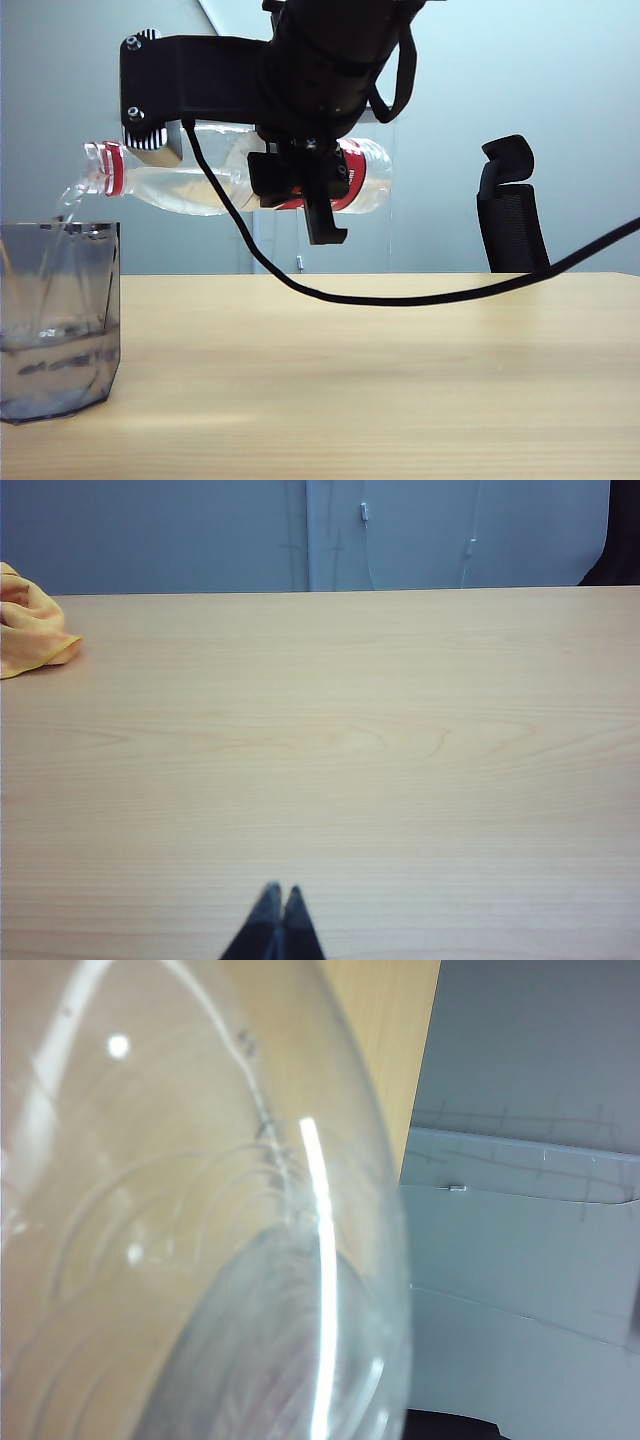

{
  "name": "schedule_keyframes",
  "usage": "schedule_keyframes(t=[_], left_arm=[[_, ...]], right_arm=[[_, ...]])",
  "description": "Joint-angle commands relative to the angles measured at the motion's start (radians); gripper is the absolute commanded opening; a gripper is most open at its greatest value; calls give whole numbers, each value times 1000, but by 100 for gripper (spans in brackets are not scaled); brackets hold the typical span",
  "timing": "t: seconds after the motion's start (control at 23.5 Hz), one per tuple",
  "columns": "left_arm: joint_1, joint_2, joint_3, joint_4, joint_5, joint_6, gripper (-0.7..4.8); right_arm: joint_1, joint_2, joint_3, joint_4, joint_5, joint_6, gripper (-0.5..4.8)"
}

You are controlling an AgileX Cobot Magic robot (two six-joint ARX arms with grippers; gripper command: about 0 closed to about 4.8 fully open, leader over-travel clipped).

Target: Pick up the mineral water bottle on the table and pour water into the mug until it's half full.

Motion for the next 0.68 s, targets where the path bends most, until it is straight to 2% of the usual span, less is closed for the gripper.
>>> schedule_keyframes(t=[0.04, 0.6, 0.68], left_arm=[[2, 2, 2, 9, 1, -3, -2], [2, 2, 2, 10, 1, -3, -2], [2, 2, 2, 9, 1, -3, -2]], right_arm=[[2, -11, 12, 49, 8, 0, 166], [2, -11, 11, 46, 7, 2, 166], [2, -10, 10, 45, 3, 39, 166]])
